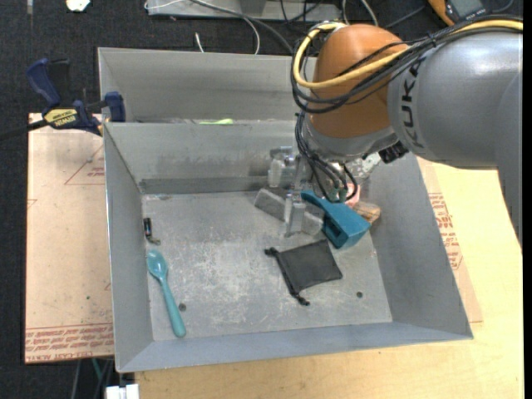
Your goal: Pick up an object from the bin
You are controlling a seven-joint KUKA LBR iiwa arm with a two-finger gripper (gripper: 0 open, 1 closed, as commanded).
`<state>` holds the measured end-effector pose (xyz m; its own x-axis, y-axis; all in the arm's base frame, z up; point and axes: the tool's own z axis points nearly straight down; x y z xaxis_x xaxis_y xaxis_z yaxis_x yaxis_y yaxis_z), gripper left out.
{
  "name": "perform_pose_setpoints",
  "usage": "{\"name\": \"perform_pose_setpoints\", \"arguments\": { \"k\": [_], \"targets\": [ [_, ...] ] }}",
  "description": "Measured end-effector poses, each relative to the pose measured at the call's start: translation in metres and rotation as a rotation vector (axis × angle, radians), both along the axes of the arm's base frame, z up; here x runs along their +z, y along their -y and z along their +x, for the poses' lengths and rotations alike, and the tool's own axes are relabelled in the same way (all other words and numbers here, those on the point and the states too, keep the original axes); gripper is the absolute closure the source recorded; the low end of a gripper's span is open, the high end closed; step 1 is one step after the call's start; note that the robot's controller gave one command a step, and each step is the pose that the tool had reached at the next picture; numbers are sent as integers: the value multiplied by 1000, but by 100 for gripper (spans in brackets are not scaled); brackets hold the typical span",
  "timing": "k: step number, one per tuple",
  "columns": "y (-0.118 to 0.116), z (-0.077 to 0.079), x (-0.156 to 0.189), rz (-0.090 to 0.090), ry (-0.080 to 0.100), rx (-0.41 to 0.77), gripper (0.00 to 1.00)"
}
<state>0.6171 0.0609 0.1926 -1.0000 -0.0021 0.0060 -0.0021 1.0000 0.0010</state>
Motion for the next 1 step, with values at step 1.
{"name": "perform_pose_setpoints", "arguments": {
  "k": [1],
  "targets": [
    [0,2,5,0,8,-1,0]
  ]
}}
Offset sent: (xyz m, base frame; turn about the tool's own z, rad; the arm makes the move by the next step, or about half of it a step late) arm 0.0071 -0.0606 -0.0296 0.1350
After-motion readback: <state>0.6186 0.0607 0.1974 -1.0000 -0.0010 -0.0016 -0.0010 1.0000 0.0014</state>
